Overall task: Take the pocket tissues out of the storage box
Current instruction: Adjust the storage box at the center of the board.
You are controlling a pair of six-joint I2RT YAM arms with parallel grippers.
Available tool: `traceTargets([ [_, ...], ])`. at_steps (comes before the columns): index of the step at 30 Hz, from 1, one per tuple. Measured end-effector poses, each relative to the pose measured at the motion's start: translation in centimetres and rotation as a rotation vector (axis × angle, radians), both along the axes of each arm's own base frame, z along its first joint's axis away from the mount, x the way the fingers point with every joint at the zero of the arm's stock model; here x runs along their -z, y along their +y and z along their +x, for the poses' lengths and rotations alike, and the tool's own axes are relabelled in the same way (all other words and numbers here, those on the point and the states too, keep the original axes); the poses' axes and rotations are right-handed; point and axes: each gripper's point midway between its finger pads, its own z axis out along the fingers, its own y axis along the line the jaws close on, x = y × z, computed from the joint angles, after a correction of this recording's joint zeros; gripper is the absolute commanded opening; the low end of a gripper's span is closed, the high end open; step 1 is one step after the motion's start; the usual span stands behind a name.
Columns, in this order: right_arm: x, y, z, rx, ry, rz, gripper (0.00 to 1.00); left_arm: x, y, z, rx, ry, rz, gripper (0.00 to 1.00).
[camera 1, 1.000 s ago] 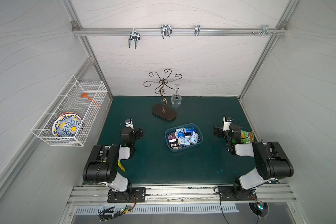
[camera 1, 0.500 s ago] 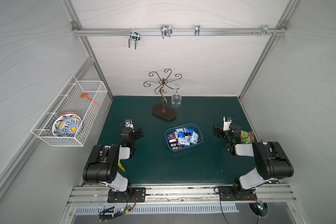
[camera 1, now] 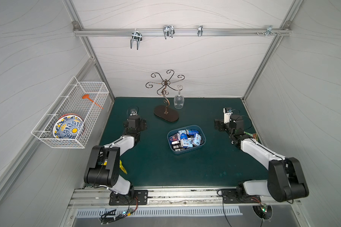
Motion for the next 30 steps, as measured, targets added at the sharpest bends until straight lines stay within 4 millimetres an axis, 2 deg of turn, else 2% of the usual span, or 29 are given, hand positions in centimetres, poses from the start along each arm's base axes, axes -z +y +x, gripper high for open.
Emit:
traceTargets([
  [3,0.5,2.5,-1.7,-0.034,0.096,-0.023,0.99,-3.1,-2.1,0.5,-0.037,0.01,-0.029,1.0],
  [6,2.5,4.4,-4.4,-0.076,0.224,-0.04,0.98,-4.4,-4.9,-0.5,-0.059,0.049,-0.053,0.99],
  [10,5.0,5.3,-7.6,-0.107,0.38,-0.024,0.88,-3.4,-7.8,-3.1,-0.072,0.139,-0.105,0.99],
  [15,6.2,6.3,-9.7,-0.143,0.482,0.016,0.69,-1.1,-7.0,-5.7,-0.135,0.22,-0.144,0.91],
  [18,6.4,6.8,-10.2,-0.163,0.508,0.044,0.58,-0.1,-6.4,-8.0,-0.162,0.246,-0.182,0.89],
  [20,6.7,7.1,-10.3,-0.171,0.525,0.056,0.5,-0.1,-6.2,-9.1,-0.175,0.25,-0.213,0.89],
  [25,8.6,8.2,-9.2,-0.183,0.591,0.048,0.42,-1.1,-6.7,-10.0,-0.18,0.231,-0.266,0.87],
  [30,9.9,8.8,-8.4,-0.179,0.626,0.038,0.26,-1.4,-7.4,-10.3,-0.162,0.23,-0.276,0.86],
])
